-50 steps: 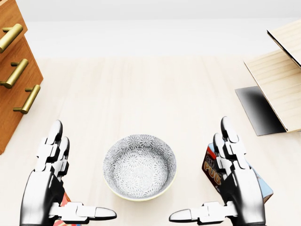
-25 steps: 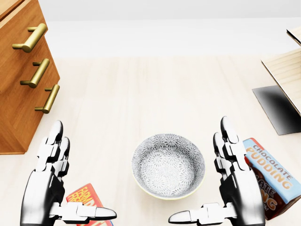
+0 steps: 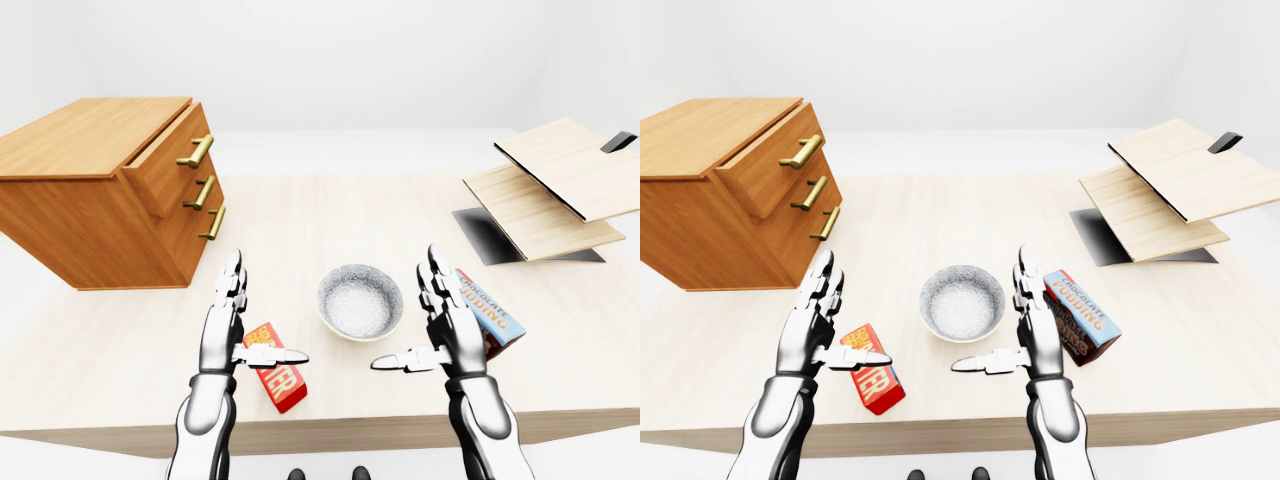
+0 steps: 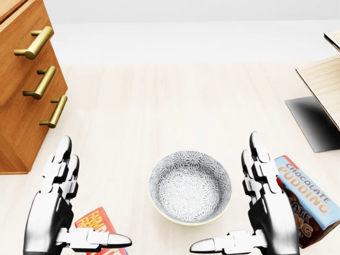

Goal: Close the top drawer of the cabinet and put the bowl on top of it.

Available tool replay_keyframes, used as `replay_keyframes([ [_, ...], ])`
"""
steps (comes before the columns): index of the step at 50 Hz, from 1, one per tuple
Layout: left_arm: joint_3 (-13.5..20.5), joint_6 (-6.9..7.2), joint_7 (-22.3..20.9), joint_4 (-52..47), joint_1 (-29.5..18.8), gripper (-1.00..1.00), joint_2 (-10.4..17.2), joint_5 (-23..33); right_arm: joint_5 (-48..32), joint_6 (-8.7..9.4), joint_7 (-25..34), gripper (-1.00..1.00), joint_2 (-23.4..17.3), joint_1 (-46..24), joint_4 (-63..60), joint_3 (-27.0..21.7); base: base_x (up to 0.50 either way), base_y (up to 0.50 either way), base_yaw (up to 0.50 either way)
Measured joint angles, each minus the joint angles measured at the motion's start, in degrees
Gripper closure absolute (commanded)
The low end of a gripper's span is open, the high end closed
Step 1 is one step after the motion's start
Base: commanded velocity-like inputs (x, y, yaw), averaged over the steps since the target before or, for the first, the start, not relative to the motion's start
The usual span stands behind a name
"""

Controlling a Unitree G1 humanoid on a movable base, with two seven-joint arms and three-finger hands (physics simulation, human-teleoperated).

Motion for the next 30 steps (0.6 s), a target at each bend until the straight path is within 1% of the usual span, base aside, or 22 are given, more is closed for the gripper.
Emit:
replay_keyframes([
  [9,0.2,0.00,-0.2,0.9,-0.7,-1.00,0.1,0.0,-0.1,-0.14,-0.1,-1.00,0.0,0.0,0.1,0.1,0.00,0.00,0.00],
  [22,1.8,0.00,-1.8,5.1,-5.7,-1.00,0.6,-0.8,-0.5,-0.27,-0.4,-1.00,-0.1,0.1,0.0,0.3,0.00,0.00,0.00],
  [26,2.4,0.00,-2.1,5.7,-6.9,-1.00,0.8,-1.2,-0.6,-0.28,-0.5,-1.00,-0.1,0.1,0.1,0.4,0.00,0.12,0.00],
  [30,3.2,0.00,-2.4,6.0,-8.6,-1.00,1.2,-1.5,-0.2,0.31,-0.3,-1.00,-0.1,-0.1,0.0,0.4,0.00,0.00,0.00],
])
